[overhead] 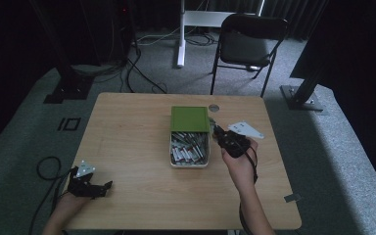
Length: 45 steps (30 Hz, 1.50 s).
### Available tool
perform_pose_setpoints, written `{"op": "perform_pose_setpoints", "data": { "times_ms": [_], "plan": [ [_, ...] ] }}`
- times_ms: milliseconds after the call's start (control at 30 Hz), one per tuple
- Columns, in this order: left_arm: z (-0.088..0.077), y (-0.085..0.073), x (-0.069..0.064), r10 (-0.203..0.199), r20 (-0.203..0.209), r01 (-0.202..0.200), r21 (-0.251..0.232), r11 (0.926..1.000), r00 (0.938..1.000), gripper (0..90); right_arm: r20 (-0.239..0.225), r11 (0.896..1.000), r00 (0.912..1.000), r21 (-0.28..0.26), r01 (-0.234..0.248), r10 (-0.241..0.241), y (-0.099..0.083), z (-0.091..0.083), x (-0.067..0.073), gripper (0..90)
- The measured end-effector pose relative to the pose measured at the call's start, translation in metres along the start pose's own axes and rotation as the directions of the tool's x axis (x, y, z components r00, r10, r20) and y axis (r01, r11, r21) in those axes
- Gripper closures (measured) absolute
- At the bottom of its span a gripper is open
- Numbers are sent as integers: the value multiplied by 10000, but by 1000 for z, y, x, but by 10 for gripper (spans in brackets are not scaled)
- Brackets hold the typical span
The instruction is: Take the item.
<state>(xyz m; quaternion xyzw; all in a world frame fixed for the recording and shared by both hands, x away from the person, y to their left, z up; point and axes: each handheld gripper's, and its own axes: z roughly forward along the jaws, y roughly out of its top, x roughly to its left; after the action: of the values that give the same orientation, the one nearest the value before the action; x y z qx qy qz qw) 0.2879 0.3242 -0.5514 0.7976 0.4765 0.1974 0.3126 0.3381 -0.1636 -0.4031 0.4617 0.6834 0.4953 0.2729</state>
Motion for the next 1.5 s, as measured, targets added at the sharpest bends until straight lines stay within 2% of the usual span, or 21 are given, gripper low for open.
{"op": "perform_pose_setpoints", "data": {
  "times_ms": [167, 367, 567, 700, 767, 1133, 1333, 1500],
  "plan": [
    [0, 0, 0, -1, 0, 1, 1, 10000, 10000, 14, 254, 9996, 9993, 38, -283, 282, -5, 2, -13, 900],
    [0, 0, 0, -18, 1, 18, -12, 10000, 10000, 14, 381, 9980, 9977, 270, -576, 565, -21, 11, -23, 900],
    [0, 0, 0, -7, 2, 7, 2, 10000, 10000, 14, 522, 9945, 9953, 624, -846, 814, -38, 25, -30, 900],
    [0, 0, 0, -10, 1, 10, -5, 10000, 10000, 14, 397, 9910, 9941, 842, -1043, 1012, -50, 36, -32, 900],
    [0, 0, 0, -5, 2, 5, 0, 10000, 10000, 14, 455, 9902, 9943, 972, -1007, 966, -55, 40, -32, 900],
    [0, 0, 0, 8, -3, -8, 3, 10000, 10000, 14, 413, 9745, 9871, 1584, -1592, 1545, -77, 62, -37, 900],
    [0, 0, 0, 10, 3, -10, 11, 10000, 10000, 14, 687, 9634, 9822, 1939, -1849, 1747, -89, 66, -49, 900],
    [0, 0, 0, -10, 3, 10, -5, 10000, 10000, 14, 1084, 9587, 9785, 2074, -1948, 1754, -92, 65, -60, 900]
  ]
}}
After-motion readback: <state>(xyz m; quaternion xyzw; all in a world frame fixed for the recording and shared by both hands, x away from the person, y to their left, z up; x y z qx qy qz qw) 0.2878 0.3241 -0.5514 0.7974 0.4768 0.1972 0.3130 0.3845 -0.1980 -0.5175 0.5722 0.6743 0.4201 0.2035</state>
